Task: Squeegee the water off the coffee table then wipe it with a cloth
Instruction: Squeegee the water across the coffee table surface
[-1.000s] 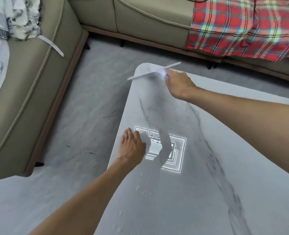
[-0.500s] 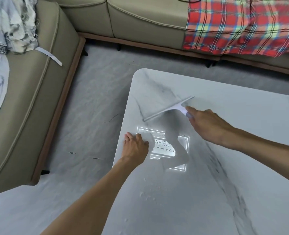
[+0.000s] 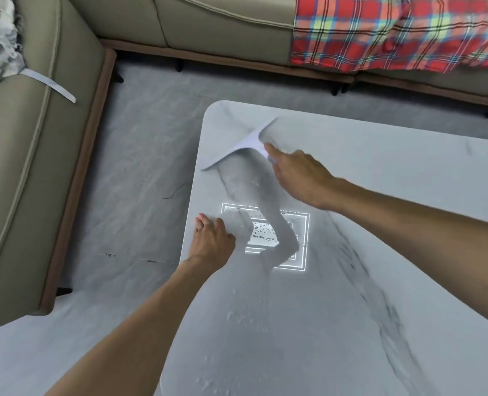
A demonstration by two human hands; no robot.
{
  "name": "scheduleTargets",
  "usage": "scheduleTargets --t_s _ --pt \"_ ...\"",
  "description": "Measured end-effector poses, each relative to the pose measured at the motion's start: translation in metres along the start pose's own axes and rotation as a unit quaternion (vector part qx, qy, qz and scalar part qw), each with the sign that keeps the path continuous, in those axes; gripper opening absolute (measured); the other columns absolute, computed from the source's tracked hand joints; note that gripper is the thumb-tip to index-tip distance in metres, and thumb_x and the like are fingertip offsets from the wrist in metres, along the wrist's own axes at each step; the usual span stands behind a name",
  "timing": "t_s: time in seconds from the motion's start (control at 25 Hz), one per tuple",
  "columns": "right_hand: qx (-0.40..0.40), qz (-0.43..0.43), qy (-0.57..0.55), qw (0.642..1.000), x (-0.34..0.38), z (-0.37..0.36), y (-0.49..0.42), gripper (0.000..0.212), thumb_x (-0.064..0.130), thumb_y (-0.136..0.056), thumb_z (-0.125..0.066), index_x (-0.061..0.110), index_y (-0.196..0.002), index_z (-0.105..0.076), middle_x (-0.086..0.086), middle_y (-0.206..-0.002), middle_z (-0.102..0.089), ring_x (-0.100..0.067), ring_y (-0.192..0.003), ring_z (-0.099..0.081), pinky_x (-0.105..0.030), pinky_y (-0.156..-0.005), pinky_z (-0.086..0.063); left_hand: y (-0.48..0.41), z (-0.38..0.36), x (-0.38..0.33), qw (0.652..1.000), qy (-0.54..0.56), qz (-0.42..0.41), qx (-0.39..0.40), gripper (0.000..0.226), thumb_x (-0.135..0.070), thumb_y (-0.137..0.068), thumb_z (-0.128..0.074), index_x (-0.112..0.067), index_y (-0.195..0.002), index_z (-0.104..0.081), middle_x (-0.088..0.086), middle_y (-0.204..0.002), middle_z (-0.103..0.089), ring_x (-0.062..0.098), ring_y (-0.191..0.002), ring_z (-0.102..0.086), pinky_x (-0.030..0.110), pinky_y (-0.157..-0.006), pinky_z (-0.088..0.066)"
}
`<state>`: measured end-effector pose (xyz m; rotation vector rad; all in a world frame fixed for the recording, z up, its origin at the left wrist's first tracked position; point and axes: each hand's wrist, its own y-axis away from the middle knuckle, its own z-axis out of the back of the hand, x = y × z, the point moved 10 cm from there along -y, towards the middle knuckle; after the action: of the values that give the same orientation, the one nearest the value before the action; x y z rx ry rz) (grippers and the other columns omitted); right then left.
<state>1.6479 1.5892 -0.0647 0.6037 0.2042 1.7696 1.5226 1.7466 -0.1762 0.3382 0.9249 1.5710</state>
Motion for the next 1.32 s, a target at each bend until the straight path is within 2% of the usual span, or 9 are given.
scheduleTargets --t_s 0.12,0.28,0.44,0.52,0.68,1.0,1.08,1.2,1.32 --pt "0.039 -0.032 0.004 0.999 -0.042 -0.015 0.064 0.053 0.011 -0.095 -0.038 0.032 -0.142 -0.025 -0.002 -0.081 -0.053 -0.037 -0.065 -0.053 -0.042 -0.059 -0.049 -0.002 -0.001 0.0 1.0 -0.002 0.002 0.008 0.042 -0.018 -0.095 -0.035 0.007 -0.129 -0.036 0.043 -0.149 -0.006 0.05 -0.143 -0.007 0.046 -0.116 -0.023" --pt "0.092 -0.1 -0.01 0.991 -0.084 -0.017 0.12 0.05 0.019 -0.097 -0.032 0.04 -0.141 -0.02 -0.011 -0.091 -0.064 -0.037 -0.075 -0.058 -0.045 -0.069 -0.053 -0.001 -0.001 -0.001 1.0 -0.016 0.006 0.011 0.041 -0.016 -0.096 -0.033 0.007 -0.13 -0.036 0.048 -0.147 -0.006 0.055 -0.142 -0.008 0.047 -0.116 -0.023" --pt "-0.045 -0.055 -0.019 0.997 -0.077 0.032 0.062 0.037 0.026 -0.101 -0.029 0.028 -0.137 -0.027 -0.023 -0.089 -0.063 -0.046 -0.081 -0.059 -0.042 -0.068 -0.045 -0.001 0.0 -0.004 1.0 -0.019 0.004 0.008 0.039 -0.013 -0.096 -0.031 0.006 -0.131 -0.037 0.048 -0.147 -0.005 0.055 -0.142 -0.006 0.048 -0.116 -0.022" --pt "-0.064 -0.096 -0.028 0.993 -0.078 0.044 0.01 0.037 0.017 -0.099 -0.031 0.019 -0.136 -0.032 -0.025 -0.105 -0.062 -0.045 -0.089 -0.054 -0.04 -0.069 -0.038 -0.001 0.0 -0.006 1.0 -0.014 0.011 0.003 0.039 -0.014 -0.097 -0.033 0.007 -0.129 -0.039 0.046 -0.148 -0.004 0.053 -0.143 -0.005 0.047 -0.117 -0.02" --pt "-0.032 -0.17 -0.049 0.984 -0.09 0.022 -0.018 0.048 0.008 -0.094 -0.032 0.018 -0.14 -0.031 -0.024 -0.12 -0.056 -0.039 -0.095 -0.047 -0.037 -0.072 -0.033 -0.003 -0.001 -0.004 1.0 -0.005 0.018 -0.01 0.039 -0.016 -0.095 -0.036 0.007 -0.126 -0.042 0.045 -0.149 -0.003 0.051 -0.144 -0.004 0.047 -0.118 -0.018" --pt "0.091 -0.149 -0.06 0.983 -0.075 -0.044 0.154 0.06 0.011 -0.095 -0.039 0.026 -0.148 -0.016 -0.017 -0.111 -0.063 -0.043 -0.093 -0.058 -0.042 -0.077 -0.051 0.002 -0.001 -0.002 1.0 -0.013 0.025 0.0 0.038 -0.017 -0.096 -0.038 0.008 -0.125 -0.041 0.046 -0.148 -0.007 0.052 -0.143 -0.007 0.047 -0.115 -0.023" --pt "0.066 -0.133 -0.053 0.988 -0.064 -0.026 0.141 0.058 0.011 -0.094 -0.038 0.027 -0.147 -0.018 -0.017 -0.109 -0.063 -0.044 -0.092 -0.058 -0.041 -0.075 -0.049 0.006 0.002 -0.004 1.0 -0.003 0.014 -0.005 0.036 -0.02 -0.097 -0.04 0.007 -0.121 -0.043 0.043 -0.147 -0.017 0.049 -0.142 -0.016 0.046 -0.112 -0.029" --pt "-0.021 -0.104 -0.048 0.993 -0.035 0.012 0.067 0.047 0.013 -0.097 -0.032 0.019 -0.143 -0.026 -0.024 -0.105 -0.061 -0.046 -0.098 -0.057 -0.037 -0.071 -0.037 0.016 0.026 0.005 0.993 0.071 -0.017 -0.089 0.022 -0.022 -0.097 -0.044 -0.002 -0.104 -0.051 0.019 -0.109 -0.057 0.038 -0.105 -0.053 0.036 -0.079 -0.042" --pt "-0.034 -0.113 -0.082 0.99 0.002 0.02 -0.011 0.053 0.011 -0.093 -0.028 0.023 -0.145 -0.031 -0.025 -0.124 -0.053 -0.044 -0.113 -0.051 -0.04 -0.083 -0.042 0.036 0.05 0.026 0.975 0.107 -0.047 -0.189 0.014 -0.024 -0.093 -0.052 -0.011 -0.088 -0.052 0.002 -0.077 -0.058 0.027 -0.068 -0.052 0.034 -0.058 -0.039"
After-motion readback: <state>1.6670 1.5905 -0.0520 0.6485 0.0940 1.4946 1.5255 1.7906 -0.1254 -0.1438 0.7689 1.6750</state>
